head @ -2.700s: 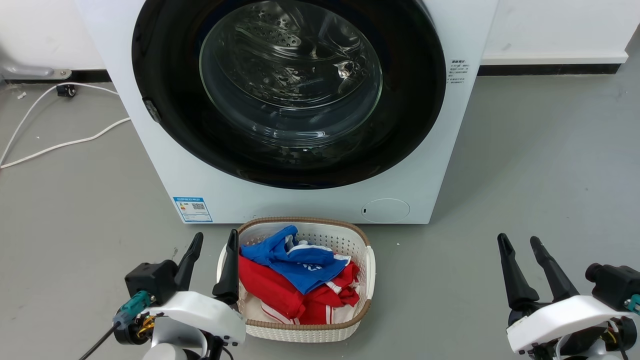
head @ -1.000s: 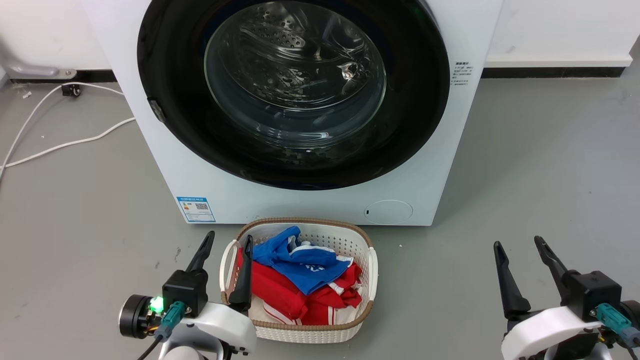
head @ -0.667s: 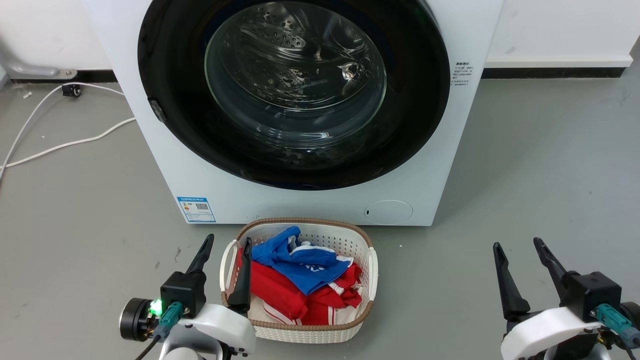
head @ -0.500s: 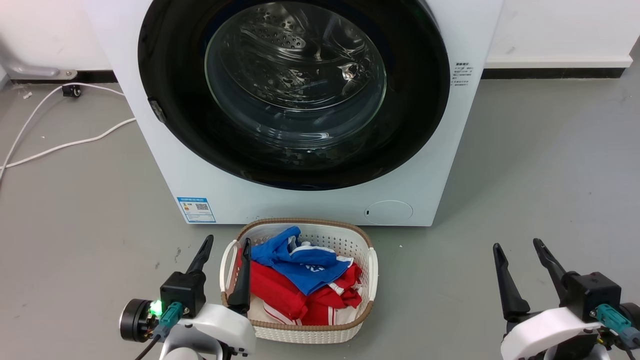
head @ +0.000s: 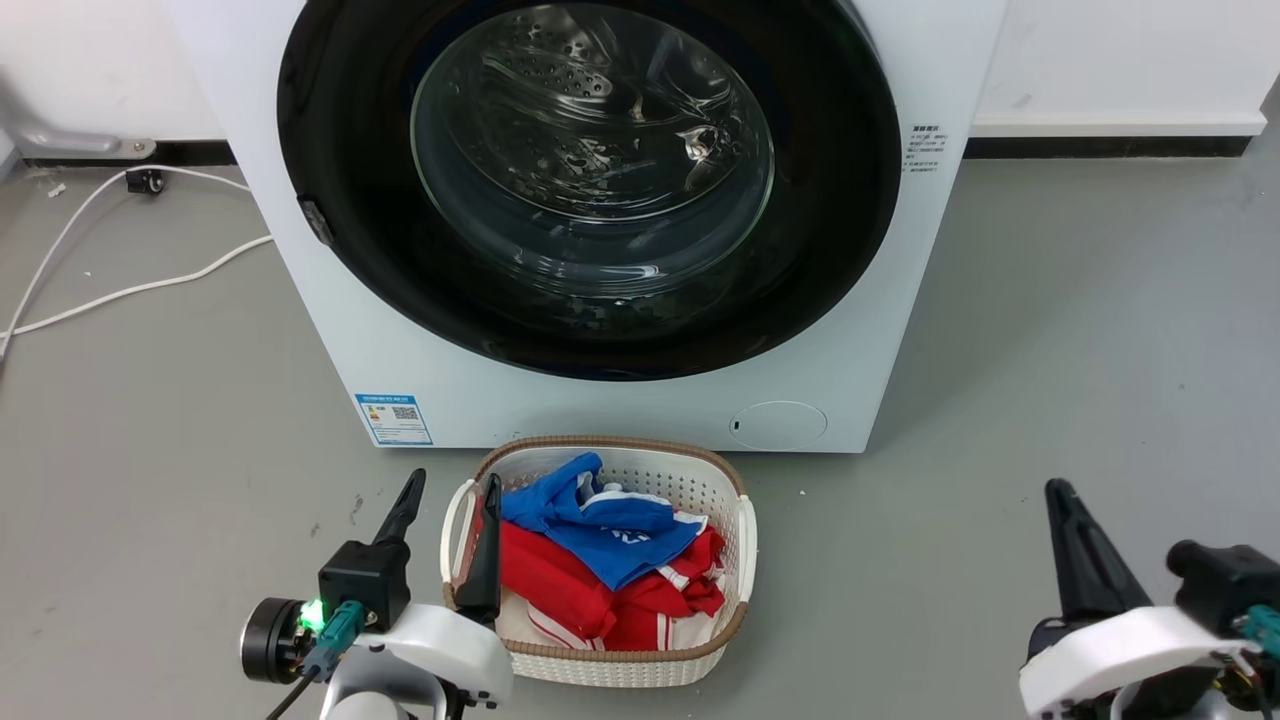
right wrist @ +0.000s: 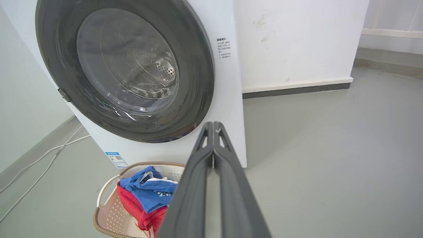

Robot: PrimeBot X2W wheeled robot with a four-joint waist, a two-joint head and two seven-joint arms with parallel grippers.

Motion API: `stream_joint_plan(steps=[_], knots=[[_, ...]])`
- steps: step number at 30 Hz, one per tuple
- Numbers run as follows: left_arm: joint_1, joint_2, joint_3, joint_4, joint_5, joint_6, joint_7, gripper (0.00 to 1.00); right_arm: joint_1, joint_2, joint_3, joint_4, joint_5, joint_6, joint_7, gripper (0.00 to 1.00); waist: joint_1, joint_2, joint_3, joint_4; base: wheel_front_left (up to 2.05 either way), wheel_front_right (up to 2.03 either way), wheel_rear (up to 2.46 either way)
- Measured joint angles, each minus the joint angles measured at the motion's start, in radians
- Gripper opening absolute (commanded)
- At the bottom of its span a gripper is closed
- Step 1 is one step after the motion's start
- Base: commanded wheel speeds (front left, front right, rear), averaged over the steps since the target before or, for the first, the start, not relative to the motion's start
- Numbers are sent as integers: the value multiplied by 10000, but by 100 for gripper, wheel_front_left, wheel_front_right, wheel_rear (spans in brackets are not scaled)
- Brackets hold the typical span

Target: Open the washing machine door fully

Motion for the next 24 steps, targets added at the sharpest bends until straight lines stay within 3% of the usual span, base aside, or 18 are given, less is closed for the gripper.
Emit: stream_joint_plan(steps=[4,6,13,19,24], knots=[[-38,-31,13,-10,-2,2,0,100,-241,2,-297,247,1026,0,-77,0,0,0,26,42,0,0,0],[-39,-58,6,-25,-2,4,-2,100,-457,6,-445,558,2769,0,-130,0,0,0,63,67,0,0,0],[-299,-113,-75,-198,-107,36,-2,100,-1326,13,-1298,1843,6686,0,-207,0,0,0,459,261,0,0,0],[-586,-138,-159,-527,-123,157,-2,100,-2626,13,-2288,2502,10464,0,556,0,0,0,1092,481,0,0,0],[-932,-144,-311,-913,-324,349,-2,100,-4069,-184,-3459,3294,12433,-2,1321,0,0,0,1757,644,0,0,0]])
